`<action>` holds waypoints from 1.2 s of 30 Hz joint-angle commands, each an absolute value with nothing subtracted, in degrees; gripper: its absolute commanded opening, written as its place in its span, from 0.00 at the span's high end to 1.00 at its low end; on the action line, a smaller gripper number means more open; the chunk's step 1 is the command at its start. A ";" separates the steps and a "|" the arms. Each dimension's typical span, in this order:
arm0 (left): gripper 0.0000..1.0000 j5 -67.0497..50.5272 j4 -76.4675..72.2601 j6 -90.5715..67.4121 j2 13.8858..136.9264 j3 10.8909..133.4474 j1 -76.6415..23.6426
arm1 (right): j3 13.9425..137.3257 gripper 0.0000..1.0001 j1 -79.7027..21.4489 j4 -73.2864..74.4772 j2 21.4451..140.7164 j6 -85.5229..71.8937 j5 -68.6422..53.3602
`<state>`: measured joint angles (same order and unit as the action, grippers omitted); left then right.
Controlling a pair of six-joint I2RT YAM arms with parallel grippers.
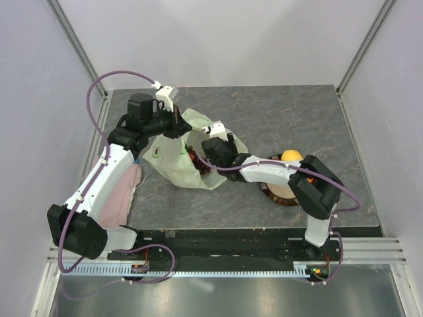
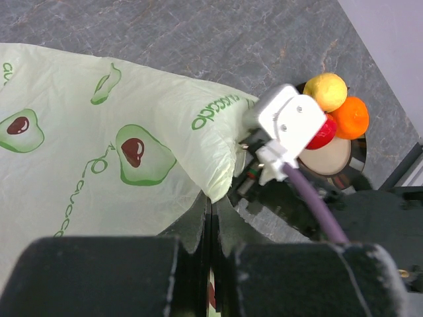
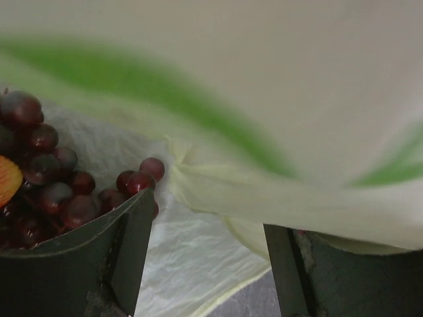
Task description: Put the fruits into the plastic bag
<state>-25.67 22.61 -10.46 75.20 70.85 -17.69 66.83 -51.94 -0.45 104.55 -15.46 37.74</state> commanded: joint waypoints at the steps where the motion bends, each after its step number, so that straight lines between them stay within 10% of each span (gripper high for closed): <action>1: 0.98 -26.54 21.71 -9.41 74.62 71.37 -17.40 | 71.71 0.27 -51.42 1.30 109.24 -12.84 39.02; 6: 0.98 -26.72 21.71 -9.05 74.88 71.46 -17.40 | 73.21 0.38 -49.66 1.93 112.84 -9.24 42.88; 11: 0.98 -26.37 21.62 -8.70 75.23 71.37 -17.40 | 72.95 0.99 -48.87 3.95 109.27 -7.91 40.97; 20: 0.99 -24.78 26.62 -10.80 80.32 81.99 -15.30 | 79.24 1.00 -48.78 9.66 82.82 -6.95 29.28; 29: 0.98 -43.76 36.82 -15.38 95.34 105.63 -0.71 | 96.24 1.00 -46.33 14.76 83.75 -8.61 22.06; 36: 0.37 -40.63 39.81 -11.00 97.74 104.78 -0.78 | 91.06 1.00 -42.54 14.94 90.26 -14.23 16.00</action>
